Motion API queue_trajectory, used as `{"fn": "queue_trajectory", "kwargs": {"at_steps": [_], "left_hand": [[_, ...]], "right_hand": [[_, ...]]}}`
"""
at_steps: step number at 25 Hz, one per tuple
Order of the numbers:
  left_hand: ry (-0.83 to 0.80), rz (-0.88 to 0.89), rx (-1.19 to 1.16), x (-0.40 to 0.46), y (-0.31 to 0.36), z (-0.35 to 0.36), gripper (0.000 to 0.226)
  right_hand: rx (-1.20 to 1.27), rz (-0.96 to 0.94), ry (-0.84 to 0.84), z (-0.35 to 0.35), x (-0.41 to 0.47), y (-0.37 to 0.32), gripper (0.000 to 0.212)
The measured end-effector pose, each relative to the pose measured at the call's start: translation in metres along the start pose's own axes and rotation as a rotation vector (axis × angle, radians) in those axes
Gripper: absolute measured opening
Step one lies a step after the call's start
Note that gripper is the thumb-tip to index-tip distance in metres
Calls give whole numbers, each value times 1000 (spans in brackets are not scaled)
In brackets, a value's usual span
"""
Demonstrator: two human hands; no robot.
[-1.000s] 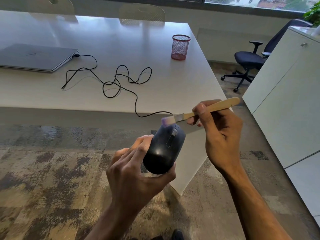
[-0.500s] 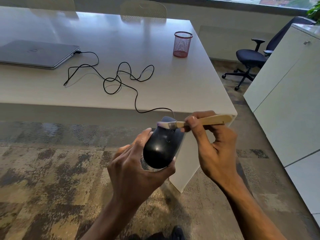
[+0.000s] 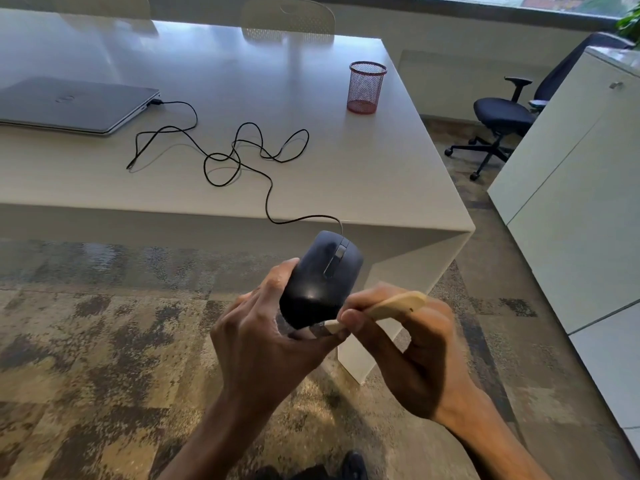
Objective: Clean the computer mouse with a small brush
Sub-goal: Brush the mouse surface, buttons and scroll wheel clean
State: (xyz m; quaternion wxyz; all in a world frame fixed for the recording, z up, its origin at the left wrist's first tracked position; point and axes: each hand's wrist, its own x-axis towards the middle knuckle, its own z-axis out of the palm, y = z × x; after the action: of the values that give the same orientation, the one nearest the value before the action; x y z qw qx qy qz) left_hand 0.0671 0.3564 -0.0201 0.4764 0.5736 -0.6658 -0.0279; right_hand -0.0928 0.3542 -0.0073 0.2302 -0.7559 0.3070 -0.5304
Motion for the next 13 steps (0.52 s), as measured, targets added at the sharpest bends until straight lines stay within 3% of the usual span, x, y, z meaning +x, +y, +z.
{"fn": "queue_trajectory", "kwargs": {"at_steps": [8,13], "left_hand": [[-12,-1,-21,-2,-2,3,73],[1,-3,-6,-2,-1,1,73]], "right_hand": [[16,117,136,-18,-5,5,16],[-132,239,381,-32,-1,16,14]]}}
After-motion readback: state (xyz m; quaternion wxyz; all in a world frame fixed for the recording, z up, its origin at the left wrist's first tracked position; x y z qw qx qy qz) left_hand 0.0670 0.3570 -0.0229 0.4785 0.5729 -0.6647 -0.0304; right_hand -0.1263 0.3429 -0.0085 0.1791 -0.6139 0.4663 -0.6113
